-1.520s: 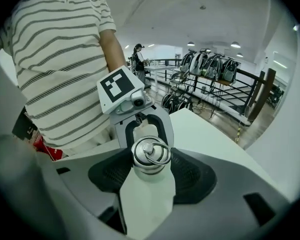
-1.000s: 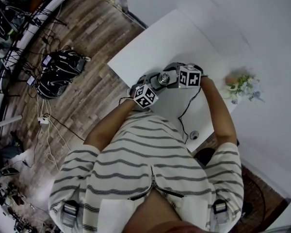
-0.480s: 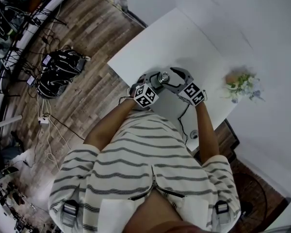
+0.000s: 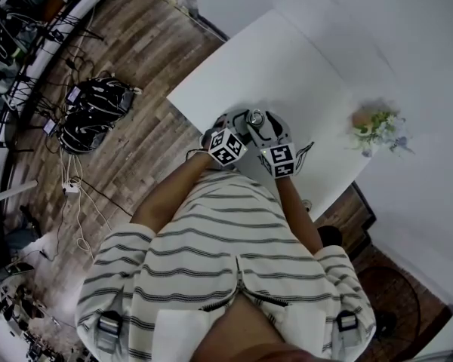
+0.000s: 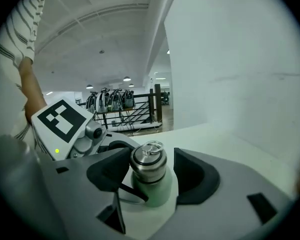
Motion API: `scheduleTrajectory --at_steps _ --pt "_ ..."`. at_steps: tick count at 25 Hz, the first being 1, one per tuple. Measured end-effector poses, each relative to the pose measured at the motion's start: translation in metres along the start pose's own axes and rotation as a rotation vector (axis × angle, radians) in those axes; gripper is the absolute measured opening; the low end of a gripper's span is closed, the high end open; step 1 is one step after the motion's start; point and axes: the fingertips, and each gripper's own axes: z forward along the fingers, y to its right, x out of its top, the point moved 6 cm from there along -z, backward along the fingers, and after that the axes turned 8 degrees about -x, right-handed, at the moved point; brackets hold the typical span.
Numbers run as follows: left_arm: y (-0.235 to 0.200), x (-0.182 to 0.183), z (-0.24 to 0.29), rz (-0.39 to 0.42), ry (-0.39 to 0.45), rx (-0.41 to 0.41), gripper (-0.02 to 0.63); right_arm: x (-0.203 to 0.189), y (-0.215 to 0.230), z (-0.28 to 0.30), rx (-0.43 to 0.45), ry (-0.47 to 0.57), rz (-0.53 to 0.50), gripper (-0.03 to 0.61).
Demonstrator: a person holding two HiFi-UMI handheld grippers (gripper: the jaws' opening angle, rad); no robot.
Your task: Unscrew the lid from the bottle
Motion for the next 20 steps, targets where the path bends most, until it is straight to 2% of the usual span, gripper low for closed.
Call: scheduleTrajectory --at_steps 4,6,14,20 --pt "-0.0004 -0.0006 0.0006 -0.002 -0.001 0.002 0.31 -0.0029 -0.0031 0.0045 -0.006 0.003 -0.005 0.276" --pt "0.0011 -0.0003 0.0008 -0.004 -0.002 0.001 0.31 -0.0052 -0.0061 0.0039 -0.007 0.012 -0.004 0.245" --pt "0.0017 0.0003 0.0012 -0.004 -0.002 0.003 0.31 -0.0069 -0.0042 0.0015 0.017 0.021 -0.021 0.242" --pt "0.0005 -0.0006 0.0009 -0.004 -0.002 0.0 0.31 -0.006 0.0 0.0022 0.099 0.012 -0.059 0.241"
